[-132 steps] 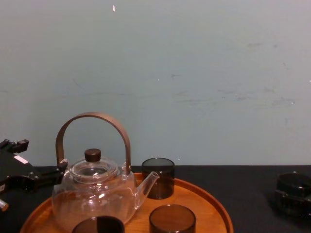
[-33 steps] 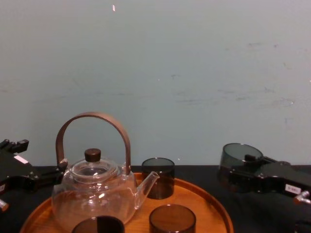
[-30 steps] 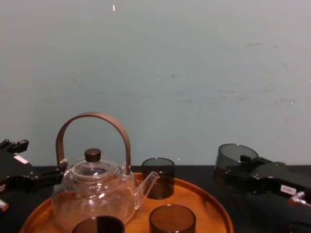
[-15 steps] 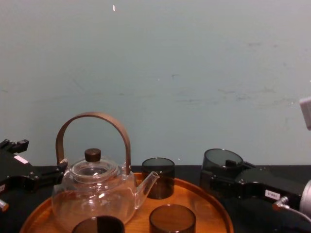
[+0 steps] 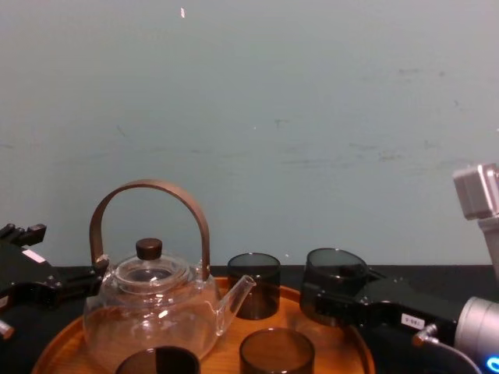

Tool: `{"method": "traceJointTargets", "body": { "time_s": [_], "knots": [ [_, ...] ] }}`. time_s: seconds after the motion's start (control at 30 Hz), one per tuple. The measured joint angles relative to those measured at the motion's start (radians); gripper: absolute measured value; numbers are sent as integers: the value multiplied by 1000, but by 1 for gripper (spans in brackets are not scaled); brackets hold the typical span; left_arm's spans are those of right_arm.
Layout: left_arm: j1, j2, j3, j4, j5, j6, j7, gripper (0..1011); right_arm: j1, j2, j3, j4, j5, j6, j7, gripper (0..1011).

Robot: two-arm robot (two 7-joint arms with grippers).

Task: Pick up the glass from the table and place it on the tray.

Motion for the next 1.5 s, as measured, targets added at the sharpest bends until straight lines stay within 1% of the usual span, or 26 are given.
{"method": "traceJointTargets", "body": {
  "time_s": [0.23,0.67,0.8,0.9,1.0,1.03,1.1,1.13,1.2,1.23,1.27,1.3,1.5],
  "knots": [
    [0,0,0,0,0,0,0,1009,32,-27,2,72,-11,-31,22,906],
    [0,0,0,0,0,0,0,1010,70,-63,4,158,-37,-66,48,906],
    [0,0,0,0,0,0,0,1010,86,-75,7,195,-44,-84,58,906],
    [0,0,0,0,0,0,0,1010,109,-90,13,247,-51,-106,70,906],
    [0,0,0,0,0,0,0,1010,126,-99,18,285,-54,-120,76,906],
    [0,0,0,0,0,0,0,1009,141,-105,22,316,-55,-132,80,906],
    [0,0,0,0,0,0,0,1010,157,-112,25,352,-56,-146,86,906],
    [0,0,0,0,0,0,0,1010,176,-119,29,392,-56,-163,93,906],
    [0,0,0,0,0,0,0,1009,198,-128,32,439,-55,-182,101,906],
    [0,0,0,0,0,0,0,1009,215,-134,32,474,-51,-195,107,906],
    [0,0,0,0,0,0,0,1010,270,-152,-21,588,7,-245,123,906],
    [0,0,0,0,0,0,0,1009,295,-160,-47,639,41,-270,131,906],
    [0,0,0,0,0,0,0,1009,272,-152,-23,592,16,-253,127,906]
  ]
}}
